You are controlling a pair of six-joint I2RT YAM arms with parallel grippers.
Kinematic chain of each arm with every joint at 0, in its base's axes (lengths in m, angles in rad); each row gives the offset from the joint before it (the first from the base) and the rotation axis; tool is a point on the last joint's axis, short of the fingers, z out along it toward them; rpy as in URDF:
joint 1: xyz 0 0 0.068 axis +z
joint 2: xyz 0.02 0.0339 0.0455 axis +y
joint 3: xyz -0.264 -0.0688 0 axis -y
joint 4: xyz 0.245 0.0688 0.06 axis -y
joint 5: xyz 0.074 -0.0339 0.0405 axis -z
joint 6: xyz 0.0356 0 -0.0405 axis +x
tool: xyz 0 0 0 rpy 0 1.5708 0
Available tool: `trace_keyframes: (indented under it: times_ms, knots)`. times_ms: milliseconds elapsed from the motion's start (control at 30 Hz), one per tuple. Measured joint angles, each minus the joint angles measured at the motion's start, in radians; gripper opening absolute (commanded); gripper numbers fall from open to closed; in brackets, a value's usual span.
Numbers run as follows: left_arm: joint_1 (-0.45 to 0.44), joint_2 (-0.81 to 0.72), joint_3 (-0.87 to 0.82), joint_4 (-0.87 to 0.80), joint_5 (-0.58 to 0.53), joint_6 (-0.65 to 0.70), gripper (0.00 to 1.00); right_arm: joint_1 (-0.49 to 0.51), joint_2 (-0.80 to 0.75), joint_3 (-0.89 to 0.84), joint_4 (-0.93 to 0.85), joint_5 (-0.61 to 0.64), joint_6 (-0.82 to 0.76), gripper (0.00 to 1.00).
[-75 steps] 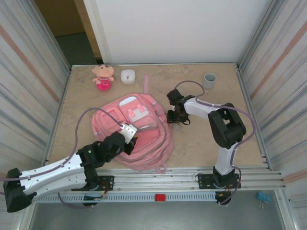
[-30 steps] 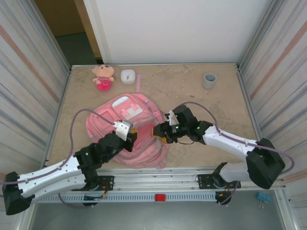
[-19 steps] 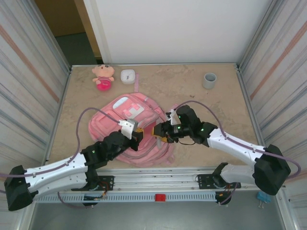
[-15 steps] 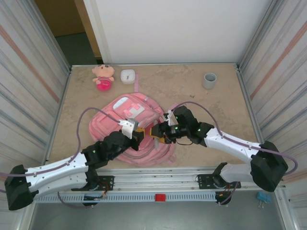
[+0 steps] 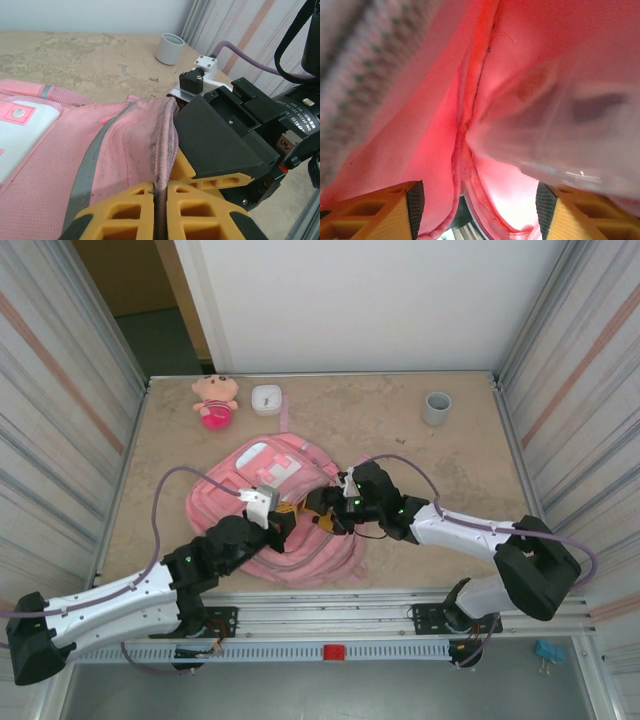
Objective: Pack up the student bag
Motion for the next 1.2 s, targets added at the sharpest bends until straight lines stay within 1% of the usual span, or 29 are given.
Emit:
trace_keyframes:
  times_ms: [67, 267, 433, 533, 667, 700, 800, 867, 933, 1033, 1067, 1100, 1133, 1200]
  knots:
    - [0.0, 0.0, 0.0, 0.0, 0.0, 0.0, 0.0, 0.001, 0.0, -0.001, 0.002, 0.005, 0.0, 0.55]
    - [0.0, -0.001, 0.0, 0.0, 0.001, 0.0, 0.0, 0.008, -0.001, -0.005, -0.021, 0.054, -0.01, 0.45]
    - [0.0, -0.006, 0.0, -0.006, 0.001, 0.0, 0.0, 0.009, -0.004, -0.005, -0.061, 0.109, -0.037, 0.44]
    - [0.0, -0.01, -0.002, -0.009, 0.002, 0.0, 0.0, 0.016, 0.002, 0.001, -0.076, 0.143, -0.059, 0.39]
    - [0.0, -0.01, -0.002, -0.016, 0.003, 0.001, 0.0, 0.029, 0.073, 0.053, -0.077, 0.185, -0.088, 0.3]
    - [0.0, -0.01, -0.002, -0.021, 0.004, 0.002, 0.0, 0.032, 0.103, 0.069, -0.06, 0.193, -0.092, 0.27]
    - [0.0, -0.01, -0.002, -0.024, 0.005, 0.01, 0.0, 0.034, 0.179, 0.1, 0.003, 0.217, -0.099, 0.23]
    - [0.0, -0.009, -0.002, -0.031, 0.003, 0.013, 0.0, 0.035, 0.195, 0.105, 0.026, 0.23, -0.113, 0.23]
    - [0.0, -0.008, -0.002, -0.031, 0.003, 0.016, 0.0, 0.037, 0.194, 0.109, 0.03, 0.242, -0.136, 0.26]
    - [0.0, -0.008, -0.002, -0.031, -0.005, 0.019, 0.0, 0.04, 0.166, 0.112, 0.01, 0.266, -0.19, 0.37]
    - [0.0, -0.008, -0.002, -0.031, -0.008, 0.019, 0.03, 0.041, 0.143, 0.108, -0.004, 0.276, -0.212, 0.41]
    - [0.0, -0.008, -0.001, -0.031, -0.012, 0.019, 0.08, 0.041, 0.109, 0.099, -0.02, 0.289, -0.233, 0.44]
    - [0.0, -0.008, 0.001, -0.032, -0.013, 0.019, 0.15, 0.041, 0.069, 0.087, -0.047, 0.303, -0.256, 0.47]
    - [-0.002, -0.005, 0.015, -0.045, -0.015, 0.018, 0.33, 0.04, -0.03, 0.055, -0.113, 0.342, -0.304, 0.5]
